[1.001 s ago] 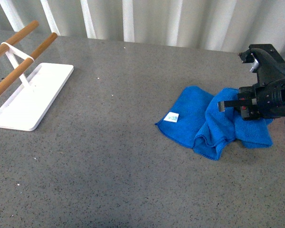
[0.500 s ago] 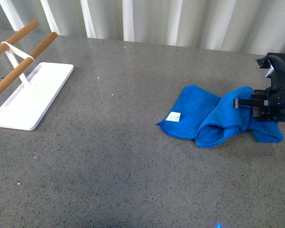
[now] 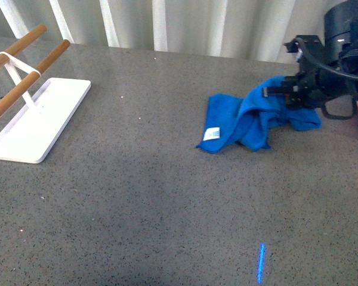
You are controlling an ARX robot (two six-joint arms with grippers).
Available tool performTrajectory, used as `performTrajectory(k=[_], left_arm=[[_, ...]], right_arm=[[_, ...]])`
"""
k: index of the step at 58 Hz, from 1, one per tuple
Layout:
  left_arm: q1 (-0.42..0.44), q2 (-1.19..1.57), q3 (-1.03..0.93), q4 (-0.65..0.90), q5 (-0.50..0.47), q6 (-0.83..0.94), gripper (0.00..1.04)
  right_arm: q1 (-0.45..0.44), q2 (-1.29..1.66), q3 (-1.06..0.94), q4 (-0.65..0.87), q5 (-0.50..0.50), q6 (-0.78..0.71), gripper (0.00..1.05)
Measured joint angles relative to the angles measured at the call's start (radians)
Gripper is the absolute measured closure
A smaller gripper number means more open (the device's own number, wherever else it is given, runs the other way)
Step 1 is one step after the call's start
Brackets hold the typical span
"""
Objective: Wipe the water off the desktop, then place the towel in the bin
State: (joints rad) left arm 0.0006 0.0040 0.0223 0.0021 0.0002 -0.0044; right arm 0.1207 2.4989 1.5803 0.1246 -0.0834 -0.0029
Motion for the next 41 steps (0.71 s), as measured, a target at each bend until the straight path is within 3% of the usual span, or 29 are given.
performTrajectory(k=[12, 19, 41], left_arm=[[0.0, 0.0, 0.0, 0.0, 0.0, 0.0, 0.07], [0.0, 0.0, 0.0, 0.0, 0.0, 0.0, 0.07], [0.0, 0.0, 0.0, 0.0, 0.0, 0.0, 0.07]], right_arm=[[0.12, 0.05, 0.091, -0.021, -0.083, 0.017, 1.01], [0.152, 0.04, 0.066, -0.023, -0.068, 0.03, 1.01], [0.121, -0.237, -0.418, 0.099, -0.115, 0.023, 1.01]])
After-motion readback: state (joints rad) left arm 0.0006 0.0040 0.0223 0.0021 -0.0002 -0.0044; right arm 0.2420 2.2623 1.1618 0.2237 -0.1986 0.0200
